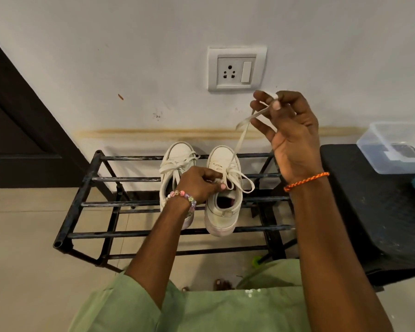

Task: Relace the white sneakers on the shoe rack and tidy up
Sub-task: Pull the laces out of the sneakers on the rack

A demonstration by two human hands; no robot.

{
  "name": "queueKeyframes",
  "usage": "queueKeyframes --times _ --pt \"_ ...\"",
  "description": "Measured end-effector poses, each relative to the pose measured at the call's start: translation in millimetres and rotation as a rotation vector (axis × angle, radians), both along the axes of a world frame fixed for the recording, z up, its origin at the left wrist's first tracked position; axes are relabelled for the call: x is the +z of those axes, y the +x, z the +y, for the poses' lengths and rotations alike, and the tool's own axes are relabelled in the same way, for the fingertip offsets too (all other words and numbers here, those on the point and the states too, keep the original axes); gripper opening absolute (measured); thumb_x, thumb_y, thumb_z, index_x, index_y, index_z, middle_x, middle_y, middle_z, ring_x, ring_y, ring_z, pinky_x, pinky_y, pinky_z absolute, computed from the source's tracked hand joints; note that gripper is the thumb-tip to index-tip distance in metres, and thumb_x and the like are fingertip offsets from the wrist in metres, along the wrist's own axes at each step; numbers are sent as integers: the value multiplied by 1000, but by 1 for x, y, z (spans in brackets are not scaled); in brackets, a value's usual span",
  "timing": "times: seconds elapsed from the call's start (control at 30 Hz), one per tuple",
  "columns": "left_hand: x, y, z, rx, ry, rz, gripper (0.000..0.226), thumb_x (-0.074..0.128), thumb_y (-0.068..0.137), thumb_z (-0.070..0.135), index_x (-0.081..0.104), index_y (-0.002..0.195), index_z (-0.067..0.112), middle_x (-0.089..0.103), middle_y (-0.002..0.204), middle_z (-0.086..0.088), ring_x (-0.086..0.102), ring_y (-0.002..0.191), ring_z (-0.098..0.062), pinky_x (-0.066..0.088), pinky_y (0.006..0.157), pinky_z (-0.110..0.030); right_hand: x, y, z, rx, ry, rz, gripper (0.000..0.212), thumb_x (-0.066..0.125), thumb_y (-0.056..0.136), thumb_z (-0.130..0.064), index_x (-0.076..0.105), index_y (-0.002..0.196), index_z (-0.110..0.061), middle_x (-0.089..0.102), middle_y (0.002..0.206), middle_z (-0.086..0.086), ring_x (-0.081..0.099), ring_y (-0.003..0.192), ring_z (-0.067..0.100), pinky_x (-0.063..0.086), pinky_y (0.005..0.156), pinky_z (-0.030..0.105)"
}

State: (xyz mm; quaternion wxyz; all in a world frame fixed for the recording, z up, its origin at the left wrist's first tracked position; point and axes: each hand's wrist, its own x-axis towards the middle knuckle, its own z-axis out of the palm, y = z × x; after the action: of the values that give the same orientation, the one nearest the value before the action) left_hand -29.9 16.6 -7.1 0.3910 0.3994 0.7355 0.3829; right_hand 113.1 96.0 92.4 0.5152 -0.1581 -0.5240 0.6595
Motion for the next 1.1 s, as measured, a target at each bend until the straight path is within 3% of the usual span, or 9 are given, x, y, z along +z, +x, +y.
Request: queueKeyframes --times 0.13,0.27,0.4,0.5,0.63,0.8,0.93,1.0,1.1 --pt "2 1 0 -7 -11 30 31 76 78 19 70 108 13 71 105 -7 65 99 -19 52 93 -39 -18 6 7 -75 -25 -115 15 56 88 -7 58 100 -18 68 110 -5 59 111 16 50 91 35" --pt "8 9 3 15 -12 58 39 70 80 42 69 106 13 68 106 -1 62 100 -16 49 88 -30 -72 10 21 -170 1 -1026 56 60 89 -13 37 140 -20 49 135 5 51 119 21 46 97 36" --pt "6 20 7 122 57 253 30 72 79 42 68 89 15 69 92 0 63 88 -15 50 80 -28 -92 11 20 -146 -30 -1111 16 53 91 -6 63 103 -12 65 99 3 60 93 17 50 82 31" --pt "12 18 11 182 105 227 15 69 85 29 68 77 16 69 82 -2 61 74 -11 44 69 -22 -91 9 17 -130 4 -1104 12 55 91 -8 64 92 -15 64 89 -1 61 88 13 48 76 23" --pt "33 7 8 311 161 -232 16 62 90 24 69 79 14 71 91 -8 63 84 -18 49 73 -31 -97 8 17 -80 -12 -1139 13 57 90 -5 65 89 -15 66 88 2 63 88 15 52 83 29" --pt "71 -15 -4 473 628 -807 12 58 88 21 61 98 18 65 115 1 60 110 -17 47 92 -37 -90 6 12 -135 30 -1026 9 59 90 -11 66 91 -16 67 85 -4 64 85 13 53 83 28" --pt "53 -26 -2 485 224 -175 59 60 87 39 43 138 15 38 146 -3 37 134 -21 33 110 -44 -83 5 5 39 59 -1051 28 68 81 -42 66 98 -20 67 96 -5 61 93 11 50 82 28" --pt "32 -15 -2 351 166 103 48 63 87 26 48 132 15 44 140 -2 42 130 -21 38 106 -36 -83 1 0 114 114 -1151 40 74 75 -43 64 105 -18 62 98 -6 57 92 9 46 80 24" --pt "17 1 -4 122 180 286 30 63 87 16 61 117 12 59 120 -2 56 103 -13 46 85 -24 -84 -8 -2 6 188 -1081 19 74 80 -24 65 94 -15 58 80 -6 54 72 4 43 65 15"
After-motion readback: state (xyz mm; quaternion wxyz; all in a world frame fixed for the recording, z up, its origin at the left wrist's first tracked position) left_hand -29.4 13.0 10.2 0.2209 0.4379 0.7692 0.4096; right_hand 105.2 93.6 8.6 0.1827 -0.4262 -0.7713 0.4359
